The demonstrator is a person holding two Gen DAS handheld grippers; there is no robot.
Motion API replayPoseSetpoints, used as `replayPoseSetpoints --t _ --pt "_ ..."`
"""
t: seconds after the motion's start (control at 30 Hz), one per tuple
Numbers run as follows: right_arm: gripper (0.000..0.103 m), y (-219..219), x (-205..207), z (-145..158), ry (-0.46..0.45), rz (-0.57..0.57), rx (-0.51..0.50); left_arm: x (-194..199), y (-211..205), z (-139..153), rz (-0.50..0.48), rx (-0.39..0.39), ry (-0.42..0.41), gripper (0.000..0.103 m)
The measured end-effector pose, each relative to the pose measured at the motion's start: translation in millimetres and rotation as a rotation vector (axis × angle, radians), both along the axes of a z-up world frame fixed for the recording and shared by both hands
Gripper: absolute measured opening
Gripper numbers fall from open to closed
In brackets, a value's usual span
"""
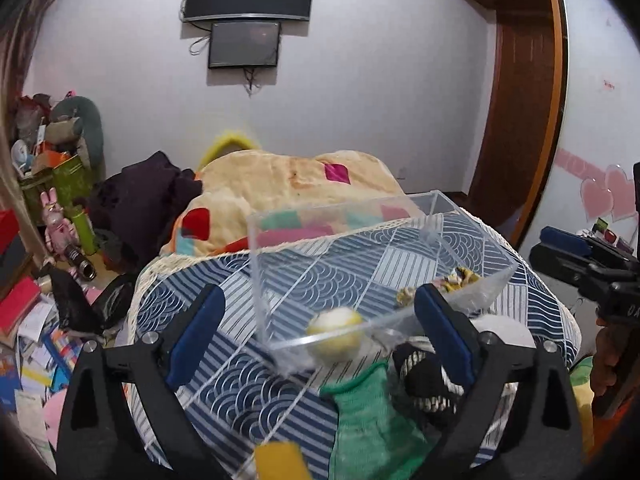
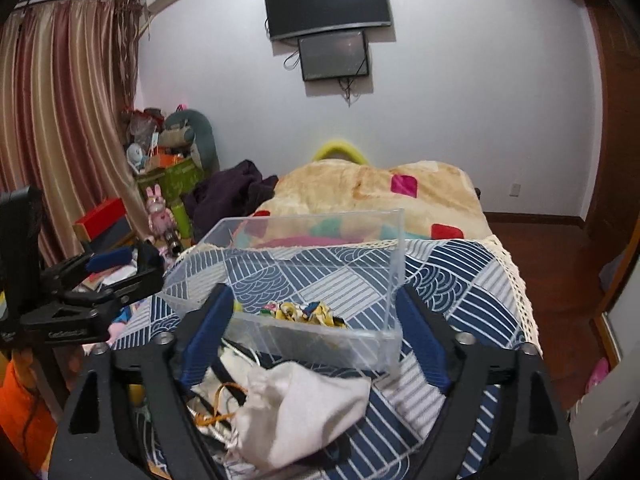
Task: Organize soft objects
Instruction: 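Carry the ball and scrunchie over the clear box while both tools open to drop them, then grasp the yellow sponge with the left tool while the right tool grasps the white cloth bag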
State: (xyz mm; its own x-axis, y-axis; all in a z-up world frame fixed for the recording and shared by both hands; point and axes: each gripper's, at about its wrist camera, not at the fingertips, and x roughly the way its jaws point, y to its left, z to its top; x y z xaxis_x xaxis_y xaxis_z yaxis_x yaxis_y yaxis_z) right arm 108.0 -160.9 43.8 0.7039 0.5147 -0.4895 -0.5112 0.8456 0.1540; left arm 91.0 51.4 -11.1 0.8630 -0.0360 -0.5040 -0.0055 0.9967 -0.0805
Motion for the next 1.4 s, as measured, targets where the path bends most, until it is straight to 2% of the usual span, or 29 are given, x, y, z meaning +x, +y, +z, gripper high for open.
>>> replayPoseSetpoints --t 0.2,0.6,0.67,0.73,0.83,0.87,0.9,0.93,1.0,1.1,1.2,1.4 --pt "0.083 -8 -10 -12 0.03 -0.011 0.013 -23 4 -17 0.032 0.017 0.025 0.097" --pt "0.083 -12 -23 -62 0.19 0.016 0.025 -59 11 -71 0.057 -0.026 0.144 0.097" --pt "0.081 -9 -22 -65 0.197 0.021 0.02 -63 12 -79 0.054 -0.038 0.163 0.093" --pt "0.072 -6 -23 -67 0.201 0.03 0.015 -65 12 -87 0.054 -0.038 0.186 0.076" --pt "0.058 -1 -24 -69 0.204 0.048 0.004 -68 13 -92 0.047 -0.065 0.189 0.066" --pt "0.05 1 -25 -70 0.204 0.057 -0.002 -70 13 -93 0.047 -0.076 0.187 0.064" --pt "0.043 1 -25 -71 0.204 0.062 -0.005 -70 14 -94 0.045 -0.086 0.185 0.057" --pt "0.04 1 -26 -71 0.202 0.063 -0.009 -71 14 -94 0.04 -0.095 0.184 0.049" --pt "0.032 5 -29 -71 0.185 0.061 -0.025 -71 12 -95 0.037 -0.096 0.189 0.04" --pt "0.022 4 -31 -73 0.178 0.058 -0.028 -70 9 -94 0.038 -0.072 0.184 0.037" --pt "0.017 -4 -31 -74 0.184 0.053 -0.004 -74 8 -90 0.035 -0.057 0.168 0.036" --pt "0.014 -14 -40 -58 0.139 0.031 0.018 -80 9 -71 0.044 -0.051 0.111 0.036"
